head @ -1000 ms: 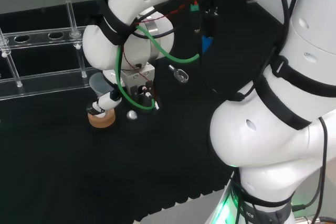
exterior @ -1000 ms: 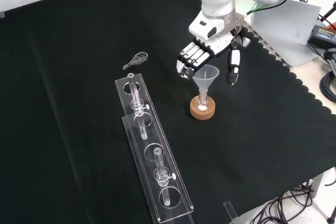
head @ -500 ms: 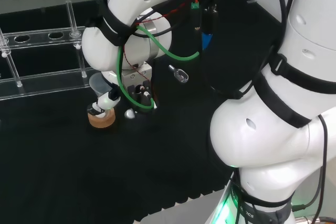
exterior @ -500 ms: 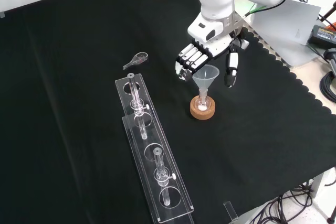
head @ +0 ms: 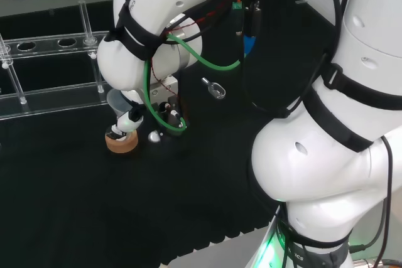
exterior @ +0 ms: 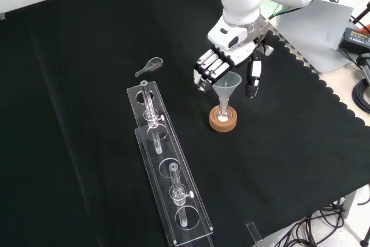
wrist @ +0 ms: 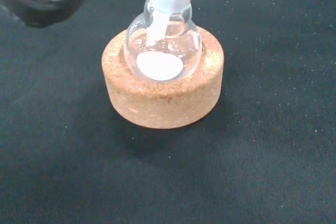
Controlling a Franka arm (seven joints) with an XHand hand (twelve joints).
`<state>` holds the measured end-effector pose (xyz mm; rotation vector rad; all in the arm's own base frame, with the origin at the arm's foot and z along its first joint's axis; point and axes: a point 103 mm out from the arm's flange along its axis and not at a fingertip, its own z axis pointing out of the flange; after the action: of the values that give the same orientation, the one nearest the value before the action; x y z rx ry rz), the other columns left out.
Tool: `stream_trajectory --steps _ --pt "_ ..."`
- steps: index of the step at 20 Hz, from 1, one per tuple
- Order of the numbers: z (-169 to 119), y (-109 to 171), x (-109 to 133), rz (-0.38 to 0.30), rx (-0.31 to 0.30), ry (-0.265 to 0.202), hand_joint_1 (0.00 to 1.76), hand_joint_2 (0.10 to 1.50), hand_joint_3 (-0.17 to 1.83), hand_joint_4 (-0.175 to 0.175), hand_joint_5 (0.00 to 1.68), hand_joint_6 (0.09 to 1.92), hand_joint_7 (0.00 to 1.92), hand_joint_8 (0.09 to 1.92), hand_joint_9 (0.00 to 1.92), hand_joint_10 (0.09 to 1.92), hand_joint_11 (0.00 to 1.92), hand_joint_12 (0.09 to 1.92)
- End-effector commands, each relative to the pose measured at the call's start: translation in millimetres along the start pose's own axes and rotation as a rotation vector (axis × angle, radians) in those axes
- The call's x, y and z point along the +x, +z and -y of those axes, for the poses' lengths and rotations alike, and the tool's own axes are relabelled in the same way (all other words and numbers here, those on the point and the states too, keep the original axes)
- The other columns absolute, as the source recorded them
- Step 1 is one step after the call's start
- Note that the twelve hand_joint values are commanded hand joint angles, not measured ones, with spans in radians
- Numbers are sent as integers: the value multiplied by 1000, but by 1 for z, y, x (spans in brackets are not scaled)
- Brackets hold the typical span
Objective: Remove the funnel from the round-bottom flask.
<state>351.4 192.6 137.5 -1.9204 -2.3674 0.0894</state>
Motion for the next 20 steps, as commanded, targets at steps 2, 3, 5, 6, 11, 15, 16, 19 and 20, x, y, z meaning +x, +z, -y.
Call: stream_trajectory --steps 2,3,5,6,11,15,16,19,20 --pt "-5 2 -1 -17 -11 -16 872 703 12 -28 151 87 187 593 78 856 0 1232" --pt "-6 2 0 -12 -12 -16 886 705 14 -29 163 87 195 594 84 855 0 1245" --pt "-7 2 -1 -12 -16 -16 908 709 17 -30 189 87 212 594 102 851 0 1269" --pt "-7 2 -2 -12 -17 -16 914 710 18 -30 201 87 221 595 111 849 0 1279" --pt "-8 2 -6 -7 -15 -13 932 712 24 -28 257 87 278 596 174 836 0 1323" --pt "-9 2 -11 -7 -17 -8 938 712 32 -25 307 87 324 582 216 807 0 1343" --pt "-9 2 -12 -5 -19 -8 939 712 34 -23 325 87 340 580 227 801 0 1348" --pt "-10 1 -16 -3 -23 -8 943 711 43 -22 378 87 387 571 264 782 0 1362" --pt "-11 1 -17 0 -27 -9 944 711 45 -24 397 87 405 571 275 779 0 1365"
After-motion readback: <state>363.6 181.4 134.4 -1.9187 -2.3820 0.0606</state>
